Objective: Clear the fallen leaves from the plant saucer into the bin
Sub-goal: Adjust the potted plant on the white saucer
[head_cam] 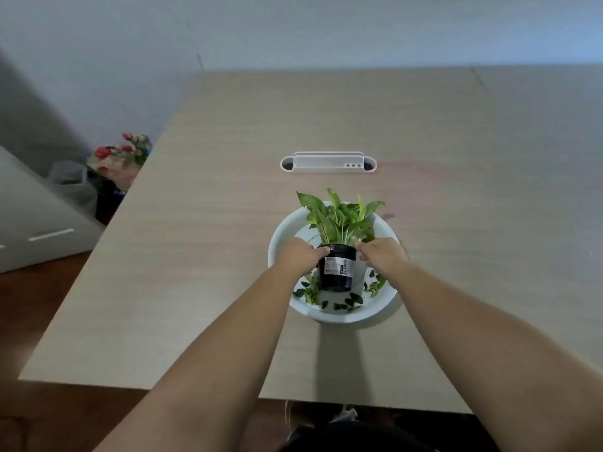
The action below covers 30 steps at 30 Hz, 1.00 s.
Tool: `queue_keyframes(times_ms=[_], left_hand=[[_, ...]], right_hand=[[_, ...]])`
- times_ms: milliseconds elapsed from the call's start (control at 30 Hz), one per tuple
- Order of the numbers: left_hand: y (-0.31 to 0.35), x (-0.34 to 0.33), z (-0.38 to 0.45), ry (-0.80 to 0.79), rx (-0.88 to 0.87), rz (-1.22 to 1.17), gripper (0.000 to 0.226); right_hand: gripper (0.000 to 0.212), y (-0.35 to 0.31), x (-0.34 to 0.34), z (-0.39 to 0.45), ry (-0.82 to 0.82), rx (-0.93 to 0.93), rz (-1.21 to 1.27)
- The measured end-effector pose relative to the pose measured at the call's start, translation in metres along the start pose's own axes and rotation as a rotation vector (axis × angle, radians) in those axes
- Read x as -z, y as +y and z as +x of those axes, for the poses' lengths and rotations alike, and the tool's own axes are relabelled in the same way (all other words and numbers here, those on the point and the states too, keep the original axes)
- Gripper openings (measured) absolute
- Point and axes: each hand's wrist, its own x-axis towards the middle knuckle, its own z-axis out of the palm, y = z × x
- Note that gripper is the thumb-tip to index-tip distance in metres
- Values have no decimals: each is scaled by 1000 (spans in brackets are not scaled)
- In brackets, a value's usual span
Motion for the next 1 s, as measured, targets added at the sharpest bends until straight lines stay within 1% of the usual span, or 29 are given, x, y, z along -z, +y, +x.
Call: queue_keyframes(times_ms=[67, 167, 200, 333, 433, 500, 567, 633, 667, 767, 833, 900, 967, 1000], left_hand=[[-3, -1, 1, 7, 26, -76, 45], [-8, -7, 3, 6, 43, -231, 39], [-8, -9, 4, 12, 46, -261, 35], [-13, -17, 13, 19, 55, -321, 25], [-20, -21, 19, 23, 70, -376, 26], [-23, -21, 20, 23, 82, -405, 30], [-23, -22, 20, 22, 96, -423, 39], [-22, -22, 19, 21, 87, -439, 40], [-21, -22, 18, 19, 81, -444, 39], [-23, -22, 17, 18, 55, -483, 51], [-25, -21, 16, 22, 38, -513, 57], [-25, -20, 15, 32, 20, -554, 52], [-25, -19, 15, 50, 1, -597, 42], [-25, -18, 14, 61, -12, -614, 41]], right_hand=[[42, 5, -3, 4, -5, -95, 125], [34, 19, -12, 8, -52, -161, 262], [35, 22, -15, 9, -61, -171, 286], [52, 29, -21, 12, -104, -184, 394], [54, 33, -23, 12, -140, -162, 418], [49, 32, -22, 9, -164, -133, 437], [38, 33, -22, 8, -185, -119, 448], [19, 33, -22, 6, -206, -94, 458], [16, 32, -22, 6, -211, -78, 465], [29, 28, -21, 1, -209, -33, 507], [25, 27, -21, -2, -185, 1, 507], [18, 27, -22, -4, -152, 32, 488], [20, 23, -23, -6, -136, 63, 489], [22, 21, -24, -7, -124, 78, 489]])
